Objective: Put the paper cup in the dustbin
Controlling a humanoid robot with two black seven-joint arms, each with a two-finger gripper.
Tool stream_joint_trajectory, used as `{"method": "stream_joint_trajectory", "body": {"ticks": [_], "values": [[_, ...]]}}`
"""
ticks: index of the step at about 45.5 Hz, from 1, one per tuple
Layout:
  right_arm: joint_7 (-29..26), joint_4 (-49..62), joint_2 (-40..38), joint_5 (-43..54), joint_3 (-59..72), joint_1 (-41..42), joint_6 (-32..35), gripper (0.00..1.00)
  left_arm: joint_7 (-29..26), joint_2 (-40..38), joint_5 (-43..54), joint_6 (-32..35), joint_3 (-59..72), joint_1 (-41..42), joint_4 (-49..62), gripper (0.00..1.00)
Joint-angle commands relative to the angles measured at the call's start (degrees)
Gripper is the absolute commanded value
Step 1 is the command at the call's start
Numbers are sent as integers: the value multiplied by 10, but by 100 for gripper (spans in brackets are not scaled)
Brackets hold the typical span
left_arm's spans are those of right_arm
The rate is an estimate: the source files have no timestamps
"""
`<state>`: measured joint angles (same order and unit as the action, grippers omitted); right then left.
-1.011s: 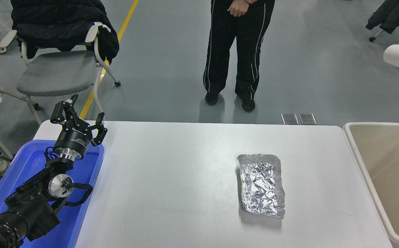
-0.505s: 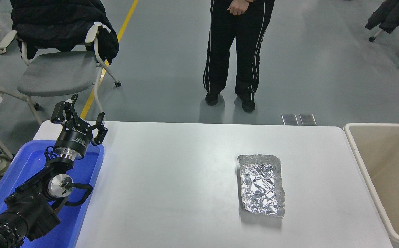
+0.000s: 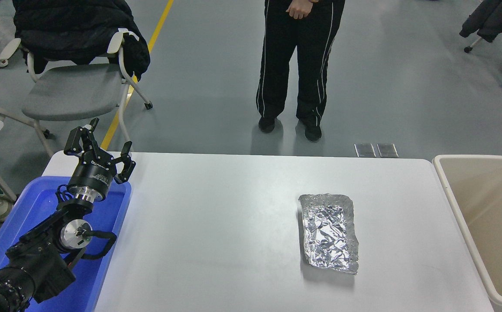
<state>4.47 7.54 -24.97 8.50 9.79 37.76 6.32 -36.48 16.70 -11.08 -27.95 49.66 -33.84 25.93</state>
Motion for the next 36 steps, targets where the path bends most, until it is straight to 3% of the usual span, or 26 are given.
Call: {"method": "stream_joint_trajectory", "body": {"ticks": [1,19,20,22,25,27,32,36], "values": [[-3,0,26,-2,-2,-14,-13,0,0,0,0,0,0,0,0,100],[-2,0,29,-1,-1,-13,-22,0,0,0,0,0,0,0,0,100],[-1,0,29,-1,-1,-12,-26,7,0,0,0,0,0,0,0,100],[0,-2,29,-1,-2,-12,-39,31,0,0,0,0,0,0,0,100],[1,-2,29,-1,-3,-8,-51,72,0,0,0,0,0,0,0,100],[1,-3,30,-1,-3,-6,-59,88,0,0,0,0,0,0,0,100],[1,-4,30,-1,-3,2,-61,98,0,0,0,0,0,0,0,100],[0,-7,30,-1,-3,13,-54,99,0,0,0,0,0,0,0,100]]}}
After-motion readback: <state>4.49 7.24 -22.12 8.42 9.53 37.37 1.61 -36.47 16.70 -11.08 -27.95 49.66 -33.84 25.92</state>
